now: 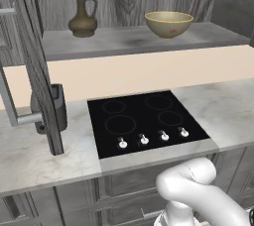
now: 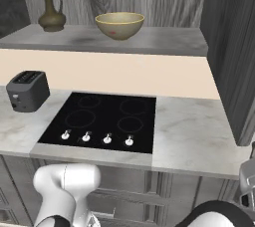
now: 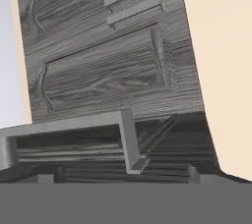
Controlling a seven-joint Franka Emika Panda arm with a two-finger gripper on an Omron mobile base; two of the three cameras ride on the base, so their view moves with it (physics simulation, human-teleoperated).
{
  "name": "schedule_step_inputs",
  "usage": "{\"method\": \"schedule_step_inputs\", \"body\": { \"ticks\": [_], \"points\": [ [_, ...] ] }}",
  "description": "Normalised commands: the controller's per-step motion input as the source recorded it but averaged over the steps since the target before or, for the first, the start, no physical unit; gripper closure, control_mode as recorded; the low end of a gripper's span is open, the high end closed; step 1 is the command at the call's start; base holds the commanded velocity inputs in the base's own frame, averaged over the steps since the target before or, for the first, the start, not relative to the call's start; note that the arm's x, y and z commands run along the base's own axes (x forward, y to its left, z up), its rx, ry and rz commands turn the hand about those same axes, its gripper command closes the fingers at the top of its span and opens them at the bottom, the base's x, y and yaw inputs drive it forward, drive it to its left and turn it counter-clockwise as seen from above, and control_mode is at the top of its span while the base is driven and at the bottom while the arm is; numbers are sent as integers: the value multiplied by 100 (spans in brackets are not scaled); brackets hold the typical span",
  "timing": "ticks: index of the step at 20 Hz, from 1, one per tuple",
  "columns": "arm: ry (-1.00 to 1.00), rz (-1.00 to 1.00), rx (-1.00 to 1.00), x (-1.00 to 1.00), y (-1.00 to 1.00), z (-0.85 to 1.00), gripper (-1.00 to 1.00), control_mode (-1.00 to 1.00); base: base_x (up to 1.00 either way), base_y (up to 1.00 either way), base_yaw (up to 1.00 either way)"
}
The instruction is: Pick the mug and place it in the sink. Pick the bowl and place it in the open cabinet and then close the cabinet.
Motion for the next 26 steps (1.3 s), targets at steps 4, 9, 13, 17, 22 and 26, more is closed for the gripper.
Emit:
{"method": "schedule_step_inputs", "body": {
  "ticks": [4,9,13,17,22,26],
  "points": [
    [0,0,-3,25,-11,-9,-100,-100,0,0,0],
    [0,0,-2,19,-9,-8,-100,-100,0,0,0],
    [0,0,-4,13,0,-11,-100,-100,0,0,0],
    [0,0,-4,12,0,-4,-100,-100,0,0,0],
    [0,0,-4,20,0,-1,-100,-100,0,0,0],
    [0,0,-3,25,0,-1,-100,-100,0,0,0]
  ]
}}
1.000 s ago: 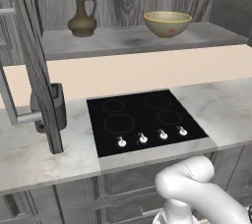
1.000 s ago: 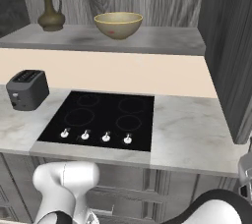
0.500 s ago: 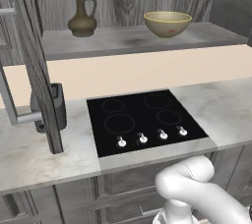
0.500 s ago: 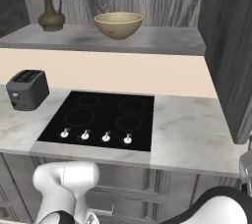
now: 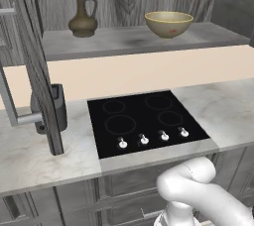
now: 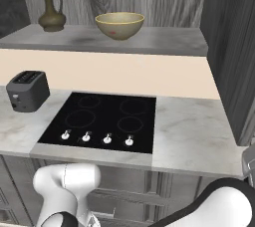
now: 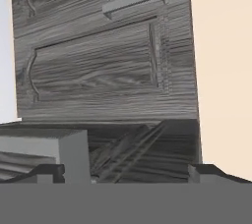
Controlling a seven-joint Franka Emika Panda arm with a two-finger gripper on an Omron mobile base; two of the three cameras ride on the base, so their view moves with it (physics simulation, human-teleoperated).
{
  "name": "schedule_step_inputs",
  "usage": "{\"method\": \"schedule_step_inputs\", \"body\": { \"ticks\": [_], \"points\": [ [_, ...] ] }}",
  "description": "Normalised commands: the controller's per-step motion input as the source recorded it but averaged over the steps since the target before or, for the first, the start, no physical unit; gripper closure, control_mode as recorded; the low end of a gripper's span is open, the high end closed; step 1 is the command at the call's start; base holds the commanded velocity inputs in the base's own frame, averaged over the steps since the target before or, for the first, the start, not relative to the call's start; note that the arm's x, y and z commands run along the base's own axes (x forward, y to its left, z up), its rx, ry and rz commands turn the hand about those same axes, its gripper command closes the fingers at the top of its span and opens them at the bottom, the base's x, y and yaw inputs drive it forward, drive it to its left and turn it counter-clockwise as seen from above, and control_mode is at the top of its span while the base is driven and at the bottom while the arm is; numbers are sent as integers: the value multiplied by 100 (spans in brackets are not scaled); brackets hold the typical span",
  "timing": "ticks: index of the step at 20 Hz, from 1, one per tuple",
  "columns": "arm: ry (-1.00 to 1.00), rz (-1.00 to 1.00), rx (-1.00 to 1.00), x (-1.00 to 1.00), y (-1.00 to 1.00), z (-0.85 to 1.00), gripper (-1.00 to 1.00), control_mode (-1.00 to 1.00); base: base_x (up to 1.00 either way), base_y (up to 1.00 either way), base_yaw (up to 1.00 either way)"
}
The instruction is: Pick the mug and place it in the sink. Pick the bowl and place it in the open cabinet and then close the cabinet.
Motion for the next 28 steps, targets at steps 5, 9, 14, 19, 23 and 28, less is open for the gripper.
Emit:
{"method": "schedule_step_inputs", "body": {
  "ticks": [5,9,14,19,23,28],
  "points": [
    [0,3,-4,3,2,0,-100,-100,0,0,0],
    [-5,10,-2,-31,31,-6,-100,-100,0,0,0],
    [-4,7,-8,3,35,0,-100,-100,0,0,0],
    [-1,4,-13,37,47,0,-100,-100,0,0,0],
    [-4,1,-22,18,84,0,-100,-100,0,0,0],
    [-7,0,-26,0,100,0,-100,-100,0,0,0]
  ]
}}
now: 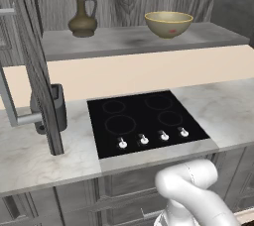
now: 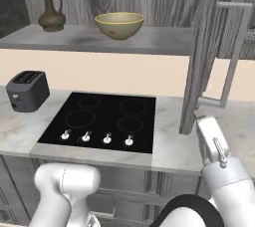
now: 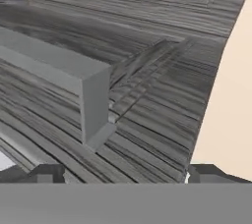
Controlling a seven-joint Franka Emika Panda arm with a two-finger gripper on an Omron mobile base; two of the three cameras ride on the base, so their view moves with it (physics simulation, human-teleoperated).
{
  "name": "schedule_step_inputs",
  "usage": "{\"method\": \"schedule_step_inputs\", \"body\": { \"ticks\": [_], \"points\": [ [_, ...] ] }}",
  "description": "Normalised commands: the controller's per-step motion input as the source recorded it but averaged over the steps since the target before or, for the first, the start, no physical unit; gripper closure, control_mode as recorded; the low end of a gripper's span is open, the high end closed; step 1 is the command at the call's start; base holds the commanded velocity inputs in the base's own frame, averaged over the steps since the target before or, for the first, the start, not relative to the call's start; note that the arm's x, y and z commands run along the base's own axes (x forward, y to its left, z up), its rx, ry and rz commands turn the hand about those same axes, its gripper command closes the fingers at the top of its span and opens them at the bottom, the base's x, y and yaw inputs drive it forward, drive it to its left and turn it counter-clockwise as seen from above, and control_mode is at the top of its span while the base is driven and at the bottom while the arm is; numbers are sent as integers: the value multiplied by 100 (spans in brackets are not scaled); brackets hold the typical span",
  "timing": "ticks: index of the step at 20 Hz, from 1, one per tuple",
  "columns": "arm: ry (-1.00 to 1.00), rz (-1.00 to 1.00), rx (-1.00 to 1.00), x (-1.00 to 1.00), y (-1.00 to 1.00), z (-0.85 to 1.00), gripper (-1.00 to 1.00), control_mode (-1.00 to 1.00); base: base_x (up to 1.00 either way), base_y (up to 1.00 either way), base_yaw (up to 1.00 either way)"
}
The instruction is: Pick the mug and place it in the sink. Pick the bowl and place it in the open cabinet and then close the cabinet.
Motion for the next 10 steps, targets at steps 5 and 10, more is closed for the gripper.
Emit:
{"method": "schedule_step_inputs", "body": {
  "ticks": [5,10],
  "points": [
    [-9,0,-27,24,98,0,-100,-100,0,0,0],
    [-10,-1,-26,57,74,0,-100,-100,0,0,0]
  ]
}}
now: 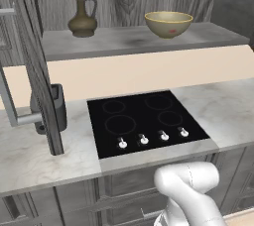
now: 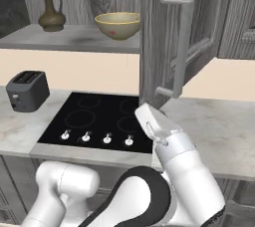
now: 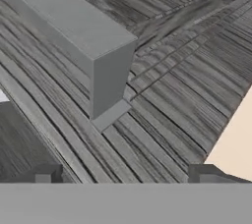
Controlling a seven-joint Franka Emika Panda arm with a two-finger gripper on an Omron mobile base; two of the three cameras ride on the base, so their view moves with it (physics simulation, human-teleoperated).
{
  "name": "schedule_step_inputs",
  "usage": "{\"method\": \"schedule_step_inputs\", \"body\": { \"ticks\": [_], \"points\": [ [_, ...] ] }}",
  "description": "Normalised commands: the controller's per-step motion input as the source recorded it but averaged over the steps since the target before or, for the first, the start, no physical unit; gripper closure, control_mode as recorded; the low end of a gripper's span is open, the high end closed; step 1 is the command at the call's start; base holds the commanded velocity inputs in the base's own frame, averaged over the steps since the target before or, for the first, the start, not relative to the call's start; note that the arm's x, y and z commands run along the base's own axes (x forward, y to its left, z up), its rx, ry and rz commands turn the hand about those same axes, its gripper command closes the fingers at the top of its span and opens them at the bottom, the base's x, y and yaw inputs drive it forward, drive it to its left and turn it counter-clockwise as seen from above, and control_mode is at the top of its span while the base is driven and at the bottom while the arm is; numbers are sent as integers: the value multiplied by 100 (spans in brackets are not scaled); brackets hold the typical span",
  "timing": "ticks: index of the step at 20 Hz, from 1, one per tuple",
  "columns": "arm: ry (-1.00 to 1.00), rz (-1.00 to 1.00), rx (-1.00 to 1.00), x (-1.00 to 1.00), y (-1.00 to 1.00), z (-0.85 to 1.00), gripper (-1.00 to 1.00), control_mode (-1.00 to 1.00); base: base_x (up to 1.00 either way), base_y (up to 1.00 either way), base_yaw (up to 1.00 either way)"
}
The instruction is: Pick the mug and place it in the sink. Pick the bowl and place it in the open cabinet and then close the cabinet.
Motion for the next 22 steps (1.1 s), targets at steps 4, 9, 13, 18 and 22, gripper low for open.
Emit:
{"method": "schedule_step_inputs", "body": {
  "ticks": [4,9,13,18,22],
  "points": [
    [-6,-3,-28,95,39,5,-100,-100,0,0,0],
    [-7,-3,-29,100,25,10,-100,-100,0,0,0],
    [-7,-4,-28,100,24,2,-100,-100,0,0,0],
    [-5,-6,-26,100,41,0,-100,-100,0,0,0],
    [-5,-9,-23,100,57,0,-100,-100,0,0,0]
  ]
}}
